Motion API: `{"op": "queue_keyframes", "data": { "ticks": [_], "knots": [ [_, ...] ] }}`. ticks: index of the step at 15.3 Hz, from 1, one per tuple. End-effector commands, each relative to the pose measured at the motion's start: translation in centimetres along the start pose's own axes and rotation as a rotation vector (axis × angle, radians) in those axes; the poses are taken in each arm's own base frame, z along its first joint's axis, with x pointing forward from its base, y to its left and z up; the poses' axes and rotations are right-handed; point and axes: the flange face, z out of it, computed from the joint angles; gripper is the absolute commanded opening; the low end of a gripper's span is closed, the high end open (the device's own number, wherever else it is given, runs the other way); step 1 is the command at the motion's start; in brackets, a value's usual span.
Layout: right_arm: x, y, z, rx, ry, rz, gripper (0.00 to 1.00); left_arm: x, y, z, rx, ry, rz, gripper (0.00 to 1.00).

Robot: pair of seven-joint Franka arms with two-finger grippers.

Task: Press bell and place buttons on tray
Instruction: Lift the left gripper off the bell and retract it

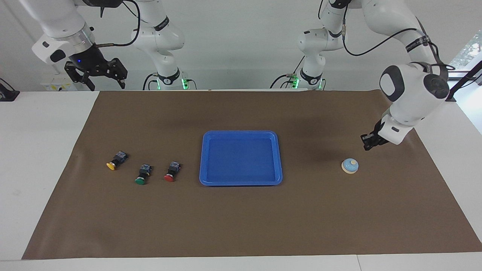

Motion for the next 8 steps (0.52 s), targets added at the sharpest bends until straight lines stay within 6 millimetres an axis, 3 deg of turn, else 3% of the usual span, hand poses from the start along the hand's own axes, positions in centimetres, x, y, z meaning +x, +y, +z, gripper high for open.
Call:
{"op": "queue_keyframes", "data": {
  "ticks": [1, 4, 8],
  "knots": [
    [-0.7, 0.8, 0.0, 0.001, -0.004, -0.003, 1.00, -3.1, 0.0, -3.6, 0.000, 0.000, 0.012, 1.00],
    [-0.8, 1.2, -0.1, 0.002, -0.002, 0.005, 1.00, -5.1, 0.2, -6.3, 0.002, 0.003, 0.010, 1.00],
    [-0.8, 1.2, 0.0, 0.004, -0.004, 0.007, 1.00, -5.5, 0.3, -6.9, 0.003, -0.005, 0.011, 1.00]
  ]
}}
